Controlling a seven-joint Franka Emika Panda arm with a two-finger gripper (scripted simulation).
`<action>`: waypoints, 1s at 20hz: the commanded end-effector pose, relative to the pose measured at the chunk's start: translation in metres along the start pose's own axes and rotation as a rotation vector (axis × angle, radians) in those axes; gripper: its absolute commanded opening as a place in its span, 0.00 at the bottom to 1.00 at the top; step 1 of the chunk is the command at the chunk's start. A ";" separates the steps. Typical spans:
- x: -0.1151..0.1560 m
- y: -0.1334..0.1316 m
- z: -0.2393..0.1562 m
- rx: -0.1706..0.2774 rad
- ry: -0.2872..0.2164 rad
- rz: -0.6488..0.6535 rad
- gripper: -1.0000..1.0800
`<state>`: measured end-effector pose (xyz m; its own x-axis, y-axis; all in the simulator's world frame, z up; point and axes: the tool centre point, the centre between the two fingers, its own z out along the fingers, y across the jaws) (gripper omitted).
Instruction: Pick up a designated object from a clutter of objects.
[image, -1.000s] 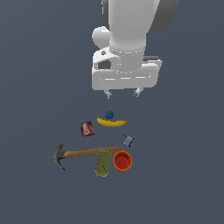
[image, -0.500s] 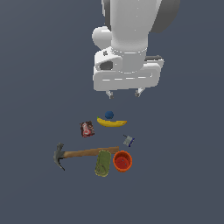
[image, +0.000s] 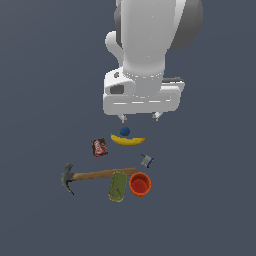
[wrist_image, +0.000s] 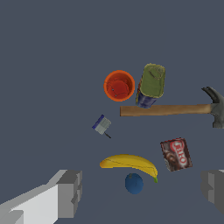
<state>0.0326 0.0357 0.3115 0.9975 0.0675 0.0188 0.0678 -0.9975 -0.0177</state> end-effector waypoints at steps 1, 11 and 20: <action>0.010 0.005 0.010 0.001 -0.002 0.016 0.96; 0.064 0.035 0.074 0.000 -0.008 0.107 0.96; 0.101 0.066 0.143 -0.010 -0.013 0.186 0.96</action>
<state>0.1345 -0.0165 0.1796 0.9943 -0.1066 0.0023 -0.1066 -0.9942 -0.0115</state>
